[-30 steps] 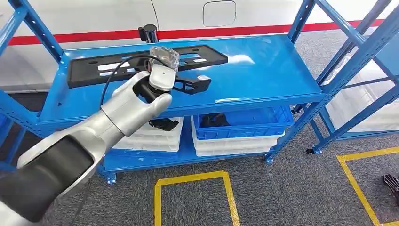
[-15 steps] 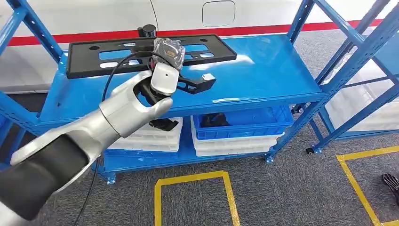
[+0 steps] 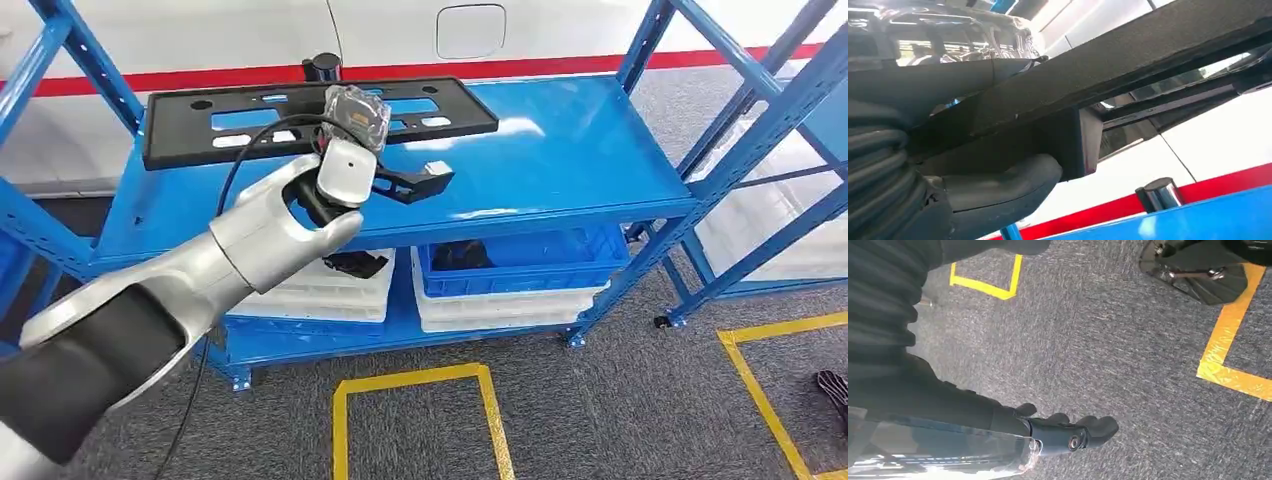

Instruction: Take the parts from the cabinet and place them on the table.

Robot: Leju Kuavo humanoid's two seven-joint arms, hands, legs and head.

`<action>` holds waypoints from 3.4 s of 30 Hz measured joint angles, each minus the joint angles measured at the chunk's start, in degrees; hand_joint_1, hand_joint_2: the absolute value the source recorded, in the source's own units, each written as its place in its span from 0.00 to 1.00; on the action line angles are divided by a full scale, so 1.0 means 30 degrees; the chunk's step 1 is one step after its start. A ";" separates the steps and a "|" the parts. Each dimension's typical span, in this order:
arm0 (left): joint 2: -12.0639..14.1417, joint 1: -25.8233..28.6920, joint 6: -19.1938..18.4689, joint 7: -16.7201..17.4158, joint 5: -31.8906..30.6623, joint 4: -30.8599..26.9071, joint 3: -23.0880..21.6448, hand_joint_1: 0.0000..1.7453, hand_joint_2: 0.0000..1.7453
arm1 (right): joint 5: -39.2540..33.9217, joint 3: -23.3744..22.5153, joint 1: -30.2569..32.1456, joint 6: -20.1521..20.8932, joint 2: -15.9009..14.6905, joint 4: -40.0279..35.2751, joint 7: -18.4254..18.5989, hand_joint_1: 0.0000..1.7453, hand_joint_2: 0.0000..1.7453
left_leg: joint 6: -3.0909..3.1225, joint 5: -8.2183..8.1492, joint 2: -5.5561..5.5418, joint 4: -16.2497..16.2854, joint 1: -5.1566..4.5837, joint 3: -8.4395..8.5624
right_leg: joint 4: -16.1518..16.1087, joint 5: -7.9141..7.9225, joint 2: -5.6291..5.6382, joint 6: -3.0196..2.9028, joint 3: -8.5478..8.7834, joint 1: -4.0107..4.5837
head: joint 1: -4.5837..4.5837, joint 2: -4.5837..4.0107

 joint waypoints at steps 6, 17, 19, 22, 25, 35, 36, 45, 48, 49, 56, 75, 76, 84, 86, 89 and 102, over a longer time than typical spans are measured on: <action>0.0167 -0.0027 0.0131 0.0000 0.0145 0.0051 -0.0168 1.00 1.00 | -0.0022 -0.0168 -0.0083 -0.0044 0.0021 0.0095 0.0000 0.00 1.00 | -0.0664 -0.0102 -0.0008 0.0081 0.0068 -0.0286 | -0.2112 -0.0029 -0.0060 -0.0403 0.0905 0.0158 | -0.0125 -0.0001; 0.0467 -0.0191 0.0510 0.0000 0.0255 0.0408 -0.0568 1.00 1.00 | -0.0124 -0.0226 -0.0319 -0.0029 0.0356 0.0197 -0.0007 0.00 1.00 | -0.1424 -0.0685 -0.0010 0.0753 0.0543 0.0113 | -0.1373 0.0431 -0.0085 -0.0040 -0.0195 -0.0041 | -0.1414 -0.0001; 0.0474 -0.0196 0.0547 0.0000 0.0262 0.0466 -0.0670 1.00 1.00 | -0.0138 -0.0233 -0.0328 -0.0022 0.0386 0.0197 -0.0015 0.00 1.00 | -0.1068 -0.0602 -0.0107 0.0817 0.0530 -0.0171 | -0.1389 0.0710 -0.0021 0.0203 -0.0235 -0.0050 | -0.1114 -0.0001; 0.0429 -0.0278 0.0576 0.0000 0.0262 0.0531 -0.0772 1.00 1.00 | -0.0168 -0.0233 -0.0232 0.0015 0.0459 0.0240 -0.0015 0.00 1.00 | -0.0366 -0.0113 -0.0157 0.0785 0.0494 -0.0622 | -0.1280 0.0398 -0.0103 0.0465 -0.0572 -0.0170 | -0.0947 -0.0001; 0.0313 -0.0322 0.0816 0.0000 0.0320 0.0560 -0.0852 1.00 1.00 | -0.0168 -0.0233 -0.0309 0.0015 0.0488 0.0270 -0.0015 0.00 1.00 | -0.0015 0.0369 -0.0240 0.0800 0.0316 -0.1225 | 0.2599 -0.2727 -0.0118 0.0478 -0.1622 -0.0072 | -0.0329 -0.0001; 0.0459 -0.0552 0.1071 0.0007 0.0663 0.0714 -0.1049 1.00 1.00 | -0.0080 -0.0240 -0.0843 -0.0051 0.0576 0.0291 -0.0015 0.00 1.00 | -0.0191 0.1803 -0.0102 0.0567 -0.0071 -0.2283 | -0.1690 -0.1563 0.0032 -0.1425 0.2375 0.1200 | -0.0189 -0.0001; 0.0466 -0.0563 0.1071 0.0000 0.0714 0.0714 -0.1049 1.00 1.00 | -0.0073 -0.0233 -0.0800 -0.0051 0.0568 0.0306 0.0015 0.00 1.00 | -0.0277 0.2007 -0.0126 0.0438 -0.0107 -0.2290 | -0.2080 -0.1237 -0.0012 -0.1529 0.2423 0.1199 | -0.0117 -0.0001; 0.1436 -0.0480 -0.0131 0.0007 0.0451 -0.0089 -0.1136 1.00 1.00 | 0.0233 -0.0240 -0.0773 -0.0547 0.1195 0.0408 -0.0335 0.00 1.00 | -0.1684 -0.0066 -0.0027 0.4012 0.0585 -0.1971 | -0.2099 0.0514 -0.0331 -0.0776 0.0352 0.0238 | -0.0583 -0.0001; 0.1676 -0.0404 -0.0590 0.0007 0.0204 -0.0772 -0.0992 1.00 1.00 | 0.0233 -0.0233 -0.0760 -0.0765 0.1173 0.0437 -0.0430 0.00 1.00 | -0.1721 -0.0817 0.0077 0.0938 0.0645 0.0032 | -0.1158 0.0597 -0.0352 -0.0326 -0.0500 0.0175 | -0.1181 -0.0001; 0.1726 -0.0287 -0.0692 0.0007 0.0182 -0.1005 -0.0948 1.00 1.00 | 0.0233 -0.0233 -0.0742 -0.0831 0.1180 0.0451 -0.0503 0.00 1.00 | -0.1538 -0.0816 0.0064 0.1027 0.0633 -0.0128 | -0.1128 0.0725 -0.0336 -0.0202 -0.0520 0.0184 | -0.1035 -0.0001; 0.1850 -0.0223 -0.1282 0.0007 0.0145 -0.2120 -0.0852 1.00 1.00 | -0.0095 -0.0254 -0.0659 -0.0911 0.1231 0.0466 -0.0612 0.00 1.00 | -0.0176 0.0535 -0.0230 0.1088 0.0446 -0.1675 | 0.3213 -0.3115 -0.0284 0.0218 -0.1789 0.0062 | -0.0190 -0.0001; 0.1872 -0.0667 -0.1049 0.0007 0.1231 -0.3454 -0.1348 1.00 1.00 | -0.0285 -0.0401 -0.0935 -0.0903 0.1253 0.0488 -0.1064 0.00 1.00 | -0.1311 0.0779 -0.0063 0.5406 0.0344 -0.3258 | -0.2573 0.0543 -0.0397 -0.1054 0.0557 0.0727 | -0.0554 -0.0001; 0.1858 -0.0712 -0.0874 0.0007 0.1268 -0.3454 -0.1384 1.00 1.00 | -0.0438 -0.0452 -0.0907 -0.0837 0.1260 0.0488 -0.1108 0.00 1.00 | -0.1414 0.1322 -0.0152 0.4676 0.0401 -0.2532 | -0.2292 0.0665 -0.0235 -0.0903 0.0147 0.0649 | -0.0569 -0.0001; 0.1748 -0.1012 -0.0459 0.0007 0.1683 -0.3505 -0.1807 1.00 1.00 | -0.0882 -0.0845 -0.0748 -0.0656 0.1217 0.0561 -0.1348 0.00 1.00 | -0.0276 -0.0753 -0.0584 0.0948 0.0600 -0.0173 | -0.0368 0.0339 0.0314 -0.0092 -0.1505 0.0514 | -0.0568 -0.0001; 0.1719 -0.1059 -0.0437 0.0007 0.1690 -0.3512 -0.1814 1.00 1.00 | -0.0816 -0.0852 -0.0737 -0.0656 0.1202 0.0576 -0.1348 0.00 1.00 | -0.0199 -0.0604 -0.0208 0.0957 0.0547 -0.0353 | 0.2525 -0.1301 0.0011 0.0163 -0.2505 0.0440 | -0.0393 -0.0001; 0.1705 -0.1057 -0.0444 0.0007 0.1734 -0.3505 -0.2003 1.00 1.00 | -0.0787 -0.0881 -0.0684 -0.0648 0.1231 0.0576 -0.1348 0.00 1.00 | -0.0211 -0.0503 0.0325 0.0964 0.0440 -0.0507 | 0.4239 -0.1805 -0.0074 0.0165 -0.2690 0.0396 | -0.0153 -0.0001; 0.1602 -0.1318 -0.0364 0.0007 0.1741 -0.3578 -0.2200 1.00 1.00 | -0.0765 -0.0969 -0.0757 -0.0670 0.1223 0.0605 -0.1348 0.00 1.00 | -0.0794 -0.2793 -0.0328 0.5313 0.0302 -0.2791 | -0.1876 0.0138 0.0066 -0.1221 0.0504 0.0807 | -0.0546 -0.0001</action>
